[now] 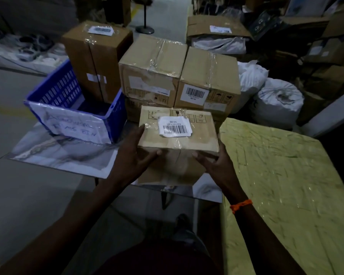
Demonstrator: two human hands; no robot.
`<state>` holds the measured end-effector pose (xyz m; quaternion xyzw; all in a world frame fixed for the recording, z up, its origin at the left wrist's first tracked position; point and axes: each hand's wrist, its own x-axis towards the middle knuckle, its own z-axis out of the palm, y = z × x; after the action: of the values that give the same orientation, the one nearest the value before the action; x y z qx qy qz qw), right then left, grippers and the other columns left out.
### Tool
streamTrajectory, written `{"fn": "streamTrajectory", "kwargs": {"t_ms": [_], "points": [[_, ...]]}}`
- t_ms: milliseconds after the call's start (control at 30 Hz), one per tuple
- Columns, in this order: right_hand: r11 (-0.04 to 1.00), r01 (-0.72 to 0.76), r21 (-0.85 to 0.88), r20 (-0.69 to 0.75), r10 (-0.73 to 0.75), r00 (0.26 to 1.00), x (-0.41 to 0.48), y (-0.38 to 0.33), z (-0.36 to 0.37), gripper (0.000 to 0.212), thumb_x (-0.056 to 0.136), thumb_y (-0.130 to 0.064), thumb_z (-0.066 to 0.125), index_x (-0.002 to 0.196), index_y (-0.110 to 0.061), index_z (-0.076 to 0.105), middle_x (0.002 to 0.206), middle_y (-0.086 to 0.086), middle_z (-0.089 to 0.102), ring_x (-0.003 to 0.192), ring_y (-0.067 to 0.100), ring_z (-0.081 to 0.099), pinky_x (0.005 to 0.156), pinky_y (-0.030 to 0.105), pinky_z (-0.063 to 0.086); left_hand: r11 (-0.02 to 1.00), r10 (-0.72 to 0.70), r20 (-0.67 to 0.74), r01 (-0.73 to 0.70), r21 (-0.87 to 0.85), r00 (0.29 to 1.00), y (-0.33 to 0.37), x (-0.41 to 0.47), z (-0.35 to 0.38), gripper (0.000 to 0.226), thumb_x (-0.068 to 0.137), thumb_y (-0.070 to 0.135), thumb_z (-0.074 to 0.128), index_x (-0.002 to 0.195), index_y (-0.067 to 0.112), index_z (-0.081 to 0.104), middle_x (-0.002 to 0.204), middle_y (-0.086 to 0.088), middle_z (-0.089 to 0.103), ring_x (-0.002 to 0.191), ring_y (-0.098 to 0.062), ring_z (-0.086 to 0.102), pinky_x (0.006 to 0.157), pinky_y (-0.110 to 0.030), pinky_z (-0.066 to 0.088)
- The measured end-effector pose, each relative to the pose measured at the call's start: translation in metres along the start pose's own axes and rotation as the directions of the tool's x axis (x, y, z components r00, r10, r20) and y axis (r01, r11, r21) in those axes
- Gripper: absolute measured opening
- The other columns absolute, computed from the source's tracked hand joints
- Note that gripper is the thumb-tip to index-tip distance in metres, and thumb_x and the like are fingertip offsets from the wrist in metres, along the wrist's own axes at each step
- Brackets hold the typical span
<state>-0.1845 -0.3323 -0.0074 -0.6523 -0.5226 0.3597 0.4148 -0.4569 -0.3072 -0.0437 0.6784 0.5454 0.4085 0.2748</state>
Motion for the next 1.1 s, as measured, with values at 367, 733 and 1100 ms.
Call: {"fn": "streamTrajectory", "kwargs": {"t_ms": [367,733,1100], "points": [[0.969,0.236,0.077,-0.146,-0.223,0.964,-0.016,-0.065,0.028,0.065,0.074,-0.026,0.093,0.129,-0.022,0.06,0.11,-0.02,0.068,0.098,-0.014,0.065,0.08,0.011,0.054,0.998,-0.015,-0.287,-0.002,-0.06,0.958,0.062,0.01,-0.086,0.084,0.077,0.068,0.075,0.147,0.032,0.048,0.131,0.014,0.053,0.115,-0.003,0.058,0.09,-0.027,0.058],[0.849,0.472,0.238,-0.146,-0.449,0.882,0.058,-0.172,0.16,0.067,0.073,-0.052,0.089,0.126,-0.016,0.067,0.115,-0.003,0.073,0.111,0.014,0.07,0.092,0.046,0.059,0.998,0.047,-0.577,-0.011,0.066,0.816,0.056,0.089,-0.249,0.075,0.079,0.071,0.074,0.124,0.013,0.067,0.11,-0.007,0.074,0.1,-0.02,0.071,0.085,-0.039,0.059],[0.814,0.568,0.119,-0.24,-0.531,0.812,0.167,-0.234,0.253,0.081,0.073,-0.052,0.088,0.137,-0.008,0.061,0.119,0.005,0.064,0.108,0.016,0.065,0.088,0.032,0.058,0.991,-0.011,-0.525,-0.062,-0.12,0.851,0.001,0.202,-0.317,0.063,0.081,0.055,0.081,0.128,0.017,0.063,0.12,0.002,0.072,0.111,-0.01,0.07,0.093,-0.039,0.059]]}}
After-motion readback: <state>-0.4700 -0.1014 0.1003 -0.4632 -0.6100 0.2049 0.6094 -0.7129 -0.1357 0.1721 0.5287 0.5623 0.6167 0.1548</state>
